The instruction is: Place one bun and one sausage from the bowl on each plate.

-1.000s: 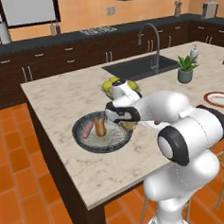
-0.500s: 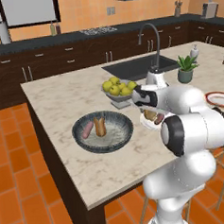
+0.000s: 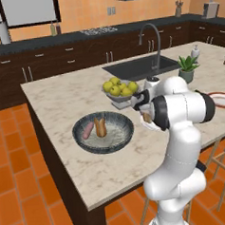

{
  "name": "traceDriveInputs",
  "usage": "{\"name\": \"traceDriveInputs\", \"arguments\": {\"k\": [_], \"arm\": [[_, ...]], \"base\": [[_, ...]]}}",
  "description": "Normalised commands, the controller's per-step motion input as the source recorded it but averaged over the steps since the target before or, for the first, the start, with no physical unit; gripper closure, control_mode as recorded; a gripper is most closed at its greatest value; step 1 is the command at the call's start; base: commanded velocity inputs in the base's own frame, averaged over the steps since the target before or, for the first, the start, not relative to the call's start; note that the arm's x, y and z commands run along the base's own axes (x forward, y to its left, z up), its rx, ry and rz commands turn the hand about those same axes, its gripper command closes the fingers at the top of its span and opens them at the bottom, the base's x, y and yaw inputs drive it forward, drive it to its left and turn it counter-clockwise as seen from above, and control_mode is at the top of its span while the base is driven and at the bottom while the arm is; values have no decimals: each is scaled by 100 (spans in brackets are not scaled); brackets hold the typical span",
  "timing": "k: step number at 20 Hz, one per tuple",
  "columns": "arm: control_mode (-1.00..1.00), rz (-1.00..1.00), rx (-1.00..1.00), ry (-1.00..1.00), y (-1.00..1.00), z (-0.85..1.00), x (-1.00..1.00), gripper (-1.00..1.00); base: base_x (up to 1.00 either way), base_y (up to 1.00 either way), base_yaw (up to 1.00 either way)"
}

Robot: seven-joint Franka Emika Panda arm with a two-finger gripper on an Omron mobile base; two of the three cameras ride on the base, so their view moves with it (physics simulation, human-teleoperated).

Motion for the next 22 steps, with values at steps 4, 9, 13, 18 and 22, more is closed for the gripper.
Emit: {"name": "traceDriveInputs", "arguments": {"k": [4, 9, 13, 18, 22], "arm": [[-100, 0, 0, 1, -24, -8, 0, -100], [-100, 0, 1, 0, 0, 18, 0, -100], [-100, 2, 0, -10, 0, 65, -16, -100], [-100, 29, -1, -17, 68, 96, -79, -100], [-100, 40, -7, 1, 100, 72, -14, -100]], "base": [[0, 0, 0], [0, 0, 0], [0, 0, 0], [0, 0, 0], [0, 0, 0]]}}
